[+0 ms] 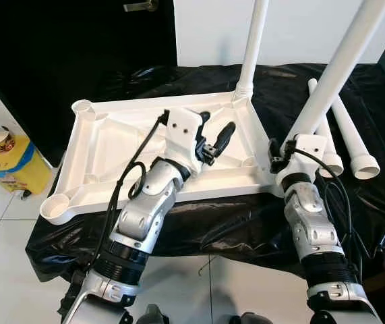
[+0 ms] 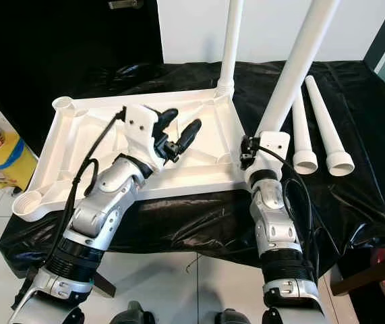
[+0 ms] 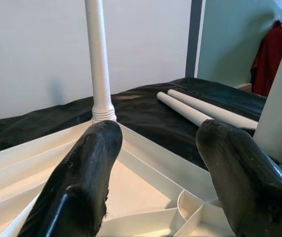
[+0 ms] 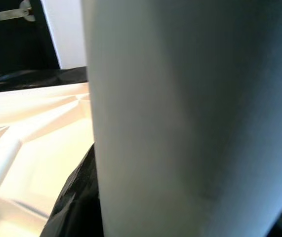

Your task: Building children table

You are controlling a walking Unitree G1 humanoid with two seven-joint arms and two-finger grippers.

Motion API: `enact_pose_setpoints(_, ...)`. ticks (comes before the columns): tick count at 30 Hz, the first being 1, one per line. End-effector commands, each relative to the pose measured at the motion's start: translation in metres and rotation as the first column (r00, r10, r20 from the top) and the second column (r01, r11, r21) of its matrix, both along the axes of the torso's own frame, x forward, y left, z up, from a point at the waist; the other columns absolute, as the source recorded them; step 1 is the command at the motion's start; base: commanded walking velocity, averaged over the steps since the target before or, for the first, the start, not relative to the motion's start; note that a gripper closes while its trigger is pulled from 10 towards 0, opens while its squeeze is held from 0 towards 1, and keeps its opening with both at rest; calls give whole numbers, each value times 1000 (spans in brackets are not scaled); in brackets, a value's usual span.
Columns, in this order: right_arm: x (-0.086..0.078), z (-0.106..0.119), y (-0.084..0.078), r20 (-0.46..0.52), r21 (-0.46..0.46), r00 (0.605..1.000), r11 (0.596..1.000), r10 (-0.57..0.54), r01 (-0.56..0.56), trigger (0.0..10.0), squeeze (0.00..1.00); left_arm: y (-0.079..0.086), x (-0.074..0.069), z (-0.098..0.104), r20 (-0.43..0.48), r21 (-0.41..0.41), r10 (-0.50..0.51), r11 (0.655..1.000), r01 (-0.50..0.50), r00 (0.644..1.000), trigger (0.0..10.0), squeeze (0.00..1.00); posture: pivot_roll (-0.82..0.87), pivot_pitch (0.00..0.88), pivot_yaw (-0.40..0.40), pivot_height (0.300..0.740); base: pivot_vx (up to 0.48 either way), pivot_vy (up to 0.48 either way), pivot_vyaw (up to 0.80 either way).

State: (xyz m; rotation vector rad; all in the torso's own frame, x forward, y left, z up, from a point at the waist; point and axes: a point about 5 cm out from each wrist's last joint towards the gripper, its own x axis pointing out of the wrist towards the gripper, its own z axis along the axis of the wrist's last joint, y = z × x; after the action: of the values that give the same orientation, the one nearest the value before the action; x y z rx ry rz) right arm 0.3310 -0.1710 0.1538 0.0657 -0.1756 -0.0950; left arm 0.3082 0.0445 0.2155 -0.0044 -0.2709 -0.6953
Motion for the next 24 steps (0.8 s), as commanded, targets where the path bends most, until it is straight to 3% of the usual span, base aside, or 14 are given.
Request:
enact_pose_setpoints(1, -1, -1, -3, 5, 7, 1000, 1000, -3, 3, 10000, 0, -3, -2, -6, -2, 35, -15, 999, 15, 1000, 10000, 0, -23, 15, -4, 740, 0, 0, 0)
enact_pose_setpoints(10, -4, -5, -8, -12, -30, 1000, 999, 12, -12, 10000, 0, -10, -11, -16, -6, 71, -37, 997, 38, 999, 10000, 0, -29, 25, -20, 740, 0, 0, 0)
enact_pose_setpoints(13, -4, -6, -8, -17, -23, 1000, 1000, 18, -18, 10000, 0, -11, -12, -21, -38, 79, -62, 995, 65, 997, 10000, 0, -34, 25, -15, 740, 0, 0, 0)
enact_pose_setpoints(14, -7, -8, -10, -25, -23, 999, 1000, 20, -20, 10000, 0, -14, -16, -31, -112, 88, -122, 987, 132, 986, 10000, 0, -41, 30, -9, 740, 0, 0, 0)
enact_pose_setpoints(24, -10, -22, -16, -69, 20, 998, 1000, -9, 10, 10000, 0, -20, -26, -46, -156, 125, -191, 970, 211, 969, 10000, 0, -49, 35, 2, 740, 0, 0, 0)
